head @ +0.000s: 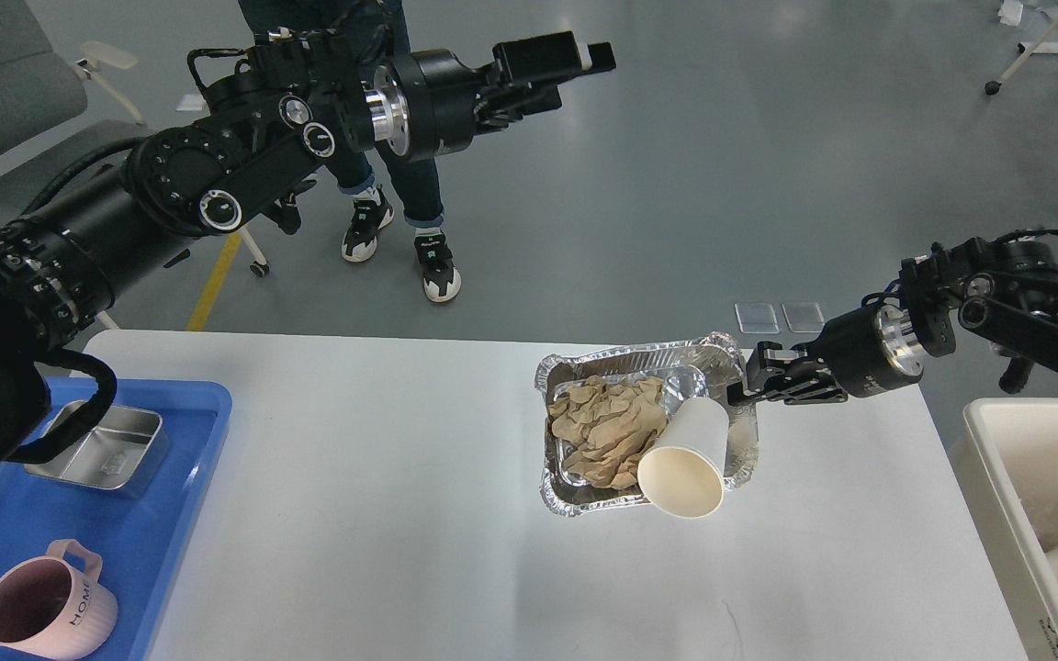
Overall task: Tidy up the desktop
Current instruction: 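Lift the foil tray with the right gripper and carry it to the white bin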
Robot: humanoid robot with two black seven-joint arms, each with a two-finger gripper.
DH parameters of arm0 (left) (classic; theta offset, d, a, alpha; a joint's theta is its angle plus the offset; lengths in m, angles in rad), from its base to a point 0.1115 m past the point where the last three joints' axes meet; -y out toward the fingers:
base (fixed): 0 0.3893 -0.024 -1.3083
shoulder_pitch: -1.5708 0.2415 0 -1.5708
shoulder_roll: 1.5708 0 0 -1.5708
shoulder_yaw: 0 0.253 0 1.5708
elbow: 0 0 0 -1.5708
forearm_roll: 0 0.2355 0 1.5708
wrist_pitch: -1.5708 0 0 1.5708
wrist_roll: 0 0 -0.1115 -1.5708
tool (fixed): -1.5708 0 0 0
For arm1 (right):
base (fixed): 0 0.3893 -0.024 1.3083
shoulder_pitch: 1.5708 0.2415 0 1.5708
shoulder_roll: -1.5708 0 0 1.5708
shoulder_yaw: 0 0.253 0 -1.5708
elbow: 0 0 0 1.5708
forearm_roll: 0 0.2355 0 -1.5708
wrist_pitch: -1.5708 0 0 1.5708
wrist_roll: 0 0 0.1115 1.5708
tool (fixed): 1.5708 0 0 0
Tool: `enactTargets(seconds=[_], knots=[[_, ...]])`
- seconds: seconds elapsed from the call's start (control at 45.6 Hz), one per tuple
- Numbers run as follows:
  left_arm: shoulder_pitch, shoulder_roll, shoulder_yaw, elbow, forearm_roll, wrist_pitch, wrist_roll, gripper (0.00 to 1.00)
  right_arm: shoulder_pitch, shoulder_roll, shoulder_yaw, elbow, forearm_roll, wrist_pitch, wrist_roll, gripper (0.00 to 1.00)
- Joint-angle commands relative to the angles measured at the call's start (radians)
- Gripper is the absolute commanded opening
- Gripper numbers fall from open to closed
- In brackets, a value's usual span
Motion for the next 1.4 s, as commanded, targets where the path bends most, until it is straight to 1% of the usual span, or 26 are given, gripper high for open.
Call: enactTargets(seconds=[0.0, 0.11, 0.197, 0.263, 0.394, 0.46, 0.548, 0.767, 0.964, 1.205, 1.381], knots=[[0.078, 0.01, -0.06, 0.059, -0.26, 0.017, 0.003, 0.98, -0.013, -0.056, 0.0, -0.003, 0.106, 0.001, -0.009, 0.0], [0.14, 0.015, -0.069, 0.068, -0.391, 0.019, 0.026, 0.98, -0.042, -0.113, 0.0, -0.004, 0.176, -0.002, -0.014, 0.0], [0.186, 0.016, -0.085, 0.07, -0.422, 0.02, 0.028, 0.98, -0.056, -0.166, 0.0, -0.004, 0.261, -0.013, -0.014, 0.0], [0.238, 0.018, -0.121, 0.071, -0.426, 0.031, 0.029, 0.98, -0.08, -0.223, 0.0, -0.004, 0.351, -0.019, -0.014, 0.0], [0.296, 0.018, -0.226, 0.071, -0.426, 0.034, 0.029, 0.98, -0.116, -0.318, 0.003, -0.004, 0.43, -0.042, -0.012, 0.0], [0.31, 0.018, -0.276, 0.071, -0.426, 0.034, 0.031, 0.98, -0.137, -0.344, 0.015, -0.007, 0.462, -0.06, -0.012, 0.0], [0.333, 0.018, -0.307, 0.071, -0.425, 0.034, 0.031, 0.98, -0.166, -0.369, 0.017, -0.006, 0.517, -0.083, -0.012, 0.0], [0.37, 0.019, -0.309, 0.071, -0.425, 0.034, 0.031, 0.98, -0.22, -0.453, 0.018, -0.006, 0.661, -0.125, -0.011, 0.0], [0.388, 0.039, -0.309, 0.071, -0.423, 0.032, 0.031, 0.98, -0.288, -0.508, 0.018, -0.007, 0.778, -0.191, -0.009, 0.0], [0.397, 0.07, -0.306, 0.071, -0.419, 0.029, 0.031, 0.98, -0.413, -0.528, 0.017, -0.007, 0.913, -0.315, -0.003, 0.0], [0.399, 0.099, -0.301, 0.071, -0.417, 0.025, 0.032, 0.98, -0.531, -0.544, 0.017, -0.009, 1.038, -0.373, -0.001, 0.0]])
